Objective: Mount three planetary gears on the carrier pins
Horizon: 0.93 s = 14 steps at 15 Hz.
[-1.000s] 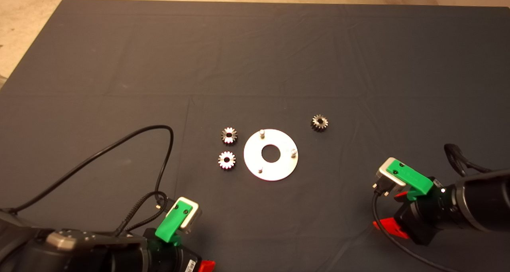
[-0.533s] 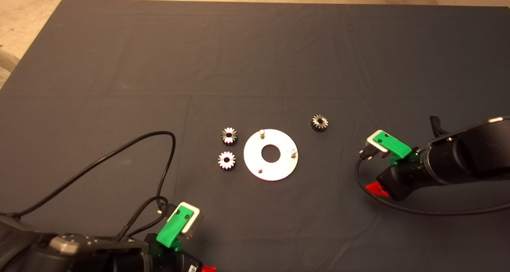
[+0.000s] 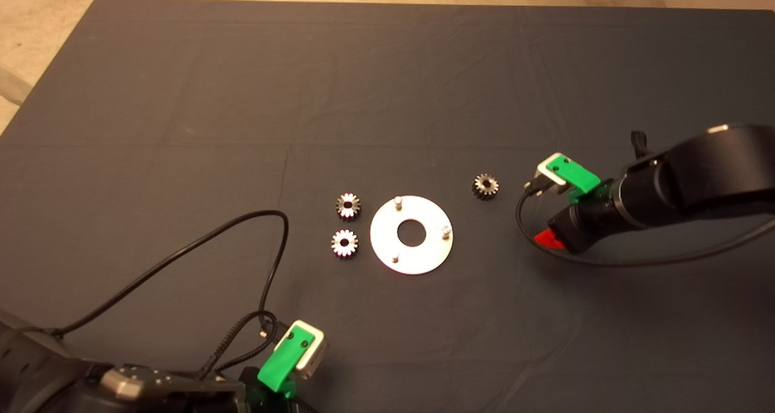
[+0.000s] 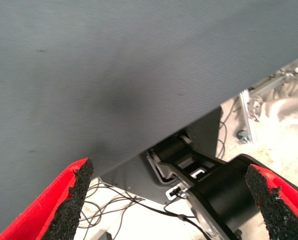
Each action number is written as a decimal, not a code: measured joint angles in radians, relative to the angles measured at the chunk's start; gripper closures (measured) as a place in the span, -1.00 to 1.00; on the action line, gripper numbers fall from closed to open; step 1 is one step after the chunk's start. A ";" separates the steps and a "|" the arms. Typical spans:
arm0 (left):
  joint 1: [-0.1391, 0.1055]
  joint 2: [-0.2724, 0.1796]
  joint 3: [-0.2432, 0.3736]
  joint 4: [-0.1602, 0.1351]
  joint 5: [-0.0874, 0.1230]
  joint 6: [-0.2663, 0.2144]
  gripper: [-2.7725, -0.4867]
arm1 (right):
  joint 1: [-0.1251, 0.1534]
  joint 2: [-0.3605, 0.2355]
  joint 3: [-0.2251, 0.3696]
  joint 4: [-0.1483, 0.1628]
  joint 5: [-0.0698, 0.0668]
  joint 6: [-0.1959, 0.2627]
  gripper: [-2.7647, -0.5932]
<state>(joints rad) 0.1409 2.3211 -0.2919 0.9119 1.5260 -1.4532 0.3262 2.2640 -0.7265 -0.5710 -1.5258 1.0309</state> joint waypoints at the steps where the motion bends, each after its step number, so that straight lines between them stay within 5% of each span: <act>1: 0.000 0.003 0.000 0.001 0.001 0.000 -0.48 | 0.003 0.000 -0.017 0.000 0.006 -0.007 -0.32; 3: 0.002 0.004 0.000 0.003 0.001 0.000 -0.48 | 0.003 0.006 -0.036 0.001 0.026 -0.010 -0.32; 6: 0.005 0.008 0.000 0.006 0.001 0.000 -0.48 | 0.003 0.007 -0.078 0.000 0.085 -0.010 -0.32; 8: 0.005 0.009 0.000 0.006 0.000 0.000 -0.48 | 0.003 0.012 -0.080 0.001 0.100 -0.010 -0.32; 12: 0.005 0.010 0.000 0.006 0.001 0.000 -0.48 | 0.003 0.021 -0.091 0.001 0.183 -0.009 -0.32; 14: 0.006 0.012 0.000 0.006 0.000 0.000 -0.48 | 0.003 0.036 -0.108 0.000 0.193 -0.009 -0.32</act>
<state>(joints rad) 0.1466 2.3332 -0.2923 0.9174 1.5264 -1.4532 0.3290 2.3004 -0.8345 -0.5709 -1.3330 1.0221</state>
